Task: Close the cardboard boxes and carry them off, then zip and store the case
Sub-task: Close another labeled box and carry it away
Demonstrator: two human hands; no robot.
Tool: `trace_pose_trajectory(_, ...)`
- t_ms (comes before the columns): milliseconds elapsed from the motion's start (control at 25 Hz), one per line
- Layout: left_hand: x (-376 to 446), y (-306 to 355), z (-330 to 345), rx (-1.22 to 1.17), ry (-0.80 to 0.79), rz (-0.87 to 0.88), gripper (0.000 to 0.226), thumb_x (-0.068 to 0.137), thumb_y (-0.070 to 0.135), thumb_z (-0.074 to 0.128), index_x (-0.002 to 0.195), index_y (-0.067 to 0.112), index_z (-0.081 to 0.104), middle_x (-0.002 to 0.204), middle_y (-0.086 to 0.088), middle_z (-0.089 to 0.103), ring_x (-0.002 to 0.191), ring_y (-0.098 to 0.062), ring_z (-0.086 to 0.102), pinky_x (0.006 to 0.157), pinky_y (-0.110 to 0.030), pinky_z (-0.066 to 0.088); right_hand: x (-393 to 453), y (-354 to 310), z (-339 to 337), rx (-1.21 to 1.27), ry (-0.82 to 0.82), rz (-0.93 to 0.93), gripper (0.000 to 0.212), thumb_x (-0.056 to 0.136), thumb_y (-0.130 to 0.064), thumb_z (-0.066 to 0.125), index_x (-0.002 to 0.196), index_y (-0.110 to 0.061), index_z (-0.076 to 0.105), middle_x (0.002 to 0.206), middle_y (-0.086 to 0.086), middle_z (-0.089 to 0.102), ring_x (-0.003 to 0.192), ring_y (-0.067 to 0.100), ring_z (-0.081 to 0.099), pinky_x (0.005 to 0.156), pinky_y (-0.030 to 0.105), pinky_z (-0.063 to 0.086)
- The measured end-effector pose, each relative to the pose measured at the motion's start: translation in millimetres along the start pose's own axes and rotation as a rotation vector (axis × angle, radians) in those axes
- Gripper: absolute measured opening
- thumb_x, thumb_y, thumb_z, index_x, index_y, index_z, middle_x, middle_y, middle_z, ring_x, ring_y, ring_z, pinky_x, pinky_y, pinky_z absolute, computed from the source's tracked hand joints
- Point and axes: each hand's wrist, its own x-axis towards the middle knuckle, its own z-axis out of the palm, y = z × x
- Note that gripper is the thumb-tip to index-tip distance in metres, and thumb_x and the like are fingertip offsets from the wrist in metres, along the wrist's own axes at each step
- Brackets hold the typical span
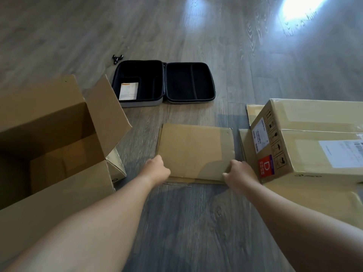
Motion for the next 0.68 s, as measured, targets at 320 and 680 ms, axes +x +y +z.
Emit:
trace_pose_trajectory(320,0.0,7.4,6.4,0.052,0.064,-0.036,0.008,0.083,0.014,0.056,0.083,0.009,0.05,0.099,-0.013,0.058,0.087,-0.03,0.056,0.068,-0.031,0.044,1.9,0.5,3.3,0.121,0.055,0.071,0.021,0.088,-0.031,0.067,0.104,-0.018,0.061,0.096,0.003,0.066,0.088,0.024,0.065,0.08,0.041,0.059)
trace_pose_trajectory(680,-6.3,0.8,8.8,-0.011,0.099,-0.111,0.034,0.083,0.016,0.066,0.114,0.003,0.059,0.119,-0.017,0.058,0.108,-0.032,0.058,0.077,-0.029,0.046,2.7,6.9,1.8,0.219,0.094,0.185,0.035,0.094,-0.04,0.066,0.112,-0.011,0.06,0.115,0.013,0.061,0.095,0.029,0.064,0.086,0.045,0.058)
